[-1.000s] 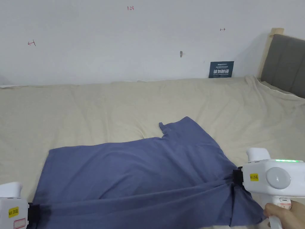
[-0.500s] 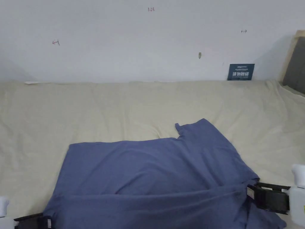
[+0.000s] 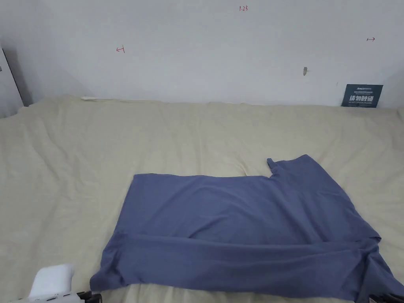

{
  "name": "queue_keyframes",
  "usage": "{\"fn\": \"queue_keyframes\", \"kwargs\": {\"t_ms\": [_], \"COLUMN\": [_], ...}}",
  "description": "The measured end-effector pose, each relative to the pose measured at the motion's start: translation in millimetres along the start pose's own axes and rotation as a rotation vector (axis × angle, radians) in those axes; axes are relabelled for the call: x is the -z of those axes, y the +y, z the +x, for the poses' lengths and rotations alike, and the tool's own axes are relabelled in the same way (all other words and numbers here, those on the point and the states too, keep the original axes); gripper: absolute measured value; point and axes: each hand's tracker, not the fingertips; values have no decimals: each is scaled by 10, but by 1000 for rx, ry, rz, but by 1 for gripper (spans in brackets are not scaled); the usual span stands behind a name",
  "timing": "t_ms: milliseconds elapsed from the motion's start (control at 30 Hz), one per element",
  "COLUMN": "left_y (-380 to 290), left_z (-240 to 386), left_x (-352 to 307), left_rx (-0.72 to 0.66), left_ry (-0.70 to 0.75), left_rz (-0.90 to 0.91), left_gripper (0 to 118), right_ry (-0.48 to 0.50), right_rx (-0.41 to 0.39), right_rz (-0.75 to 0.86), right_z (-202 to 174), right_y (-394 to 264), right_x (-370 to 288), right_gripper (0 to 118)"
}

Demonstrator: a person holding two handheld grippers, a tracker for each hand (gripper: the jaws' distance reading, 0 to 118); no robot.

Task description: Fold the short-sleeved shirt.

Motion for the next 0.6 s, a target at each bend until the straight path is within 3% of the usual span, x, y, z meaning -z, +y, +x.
{"fn": "queue_keyframes", "kwargs": {"t_ms": [100, 133, 167, 200, 233, 267, 400, 500, 533, 600], "left_y": [168, 233, 283, 343, 382, 415, 460, 433, 416, 407], "left_z": [-53, -77, -117, -136, -143, -121, -97, -79, -67, -11], "left_x": [164, 226, 302, 388, 449, 492, 618, 676, 655, 615], "left_rx": [-19, -26, -36, -38, -42, -36, -12, -18, -12, 45], "left_ry": [-1, 0, -9, -2, 16, 27, 38, 54, 57, 127], "left_rz": [-15, -25, -25, -34, -50, -46, -56, -75, -73, -35], "left_gripper": [0, 6, 21, 50, 64, 69, 69, 66, 57, 8], "right_ry": [2, 7, 20, 35, 45, 50, 27, 33, 35, 35], "right_rx": [-10, -8, 0, 6, 8, 6, -21, 6, 17, 25], "right_rz": [-2, -3, -9, -14, -20, -24, -38, -52, -56, -59], "right_z": [-42, -41, -45, -44, -45, -48, -67, -34, -20, 4], "right_y": [30, 35, 47, 55, 60, 65, 81, 87, 88, 84], "right_x": [34, 48, 66, 77, 83, 88, 128, 174, 187, 208], "right_gripper": [0, 0, 0, 0, 0, 0, 0, 0, 0, 0]}}
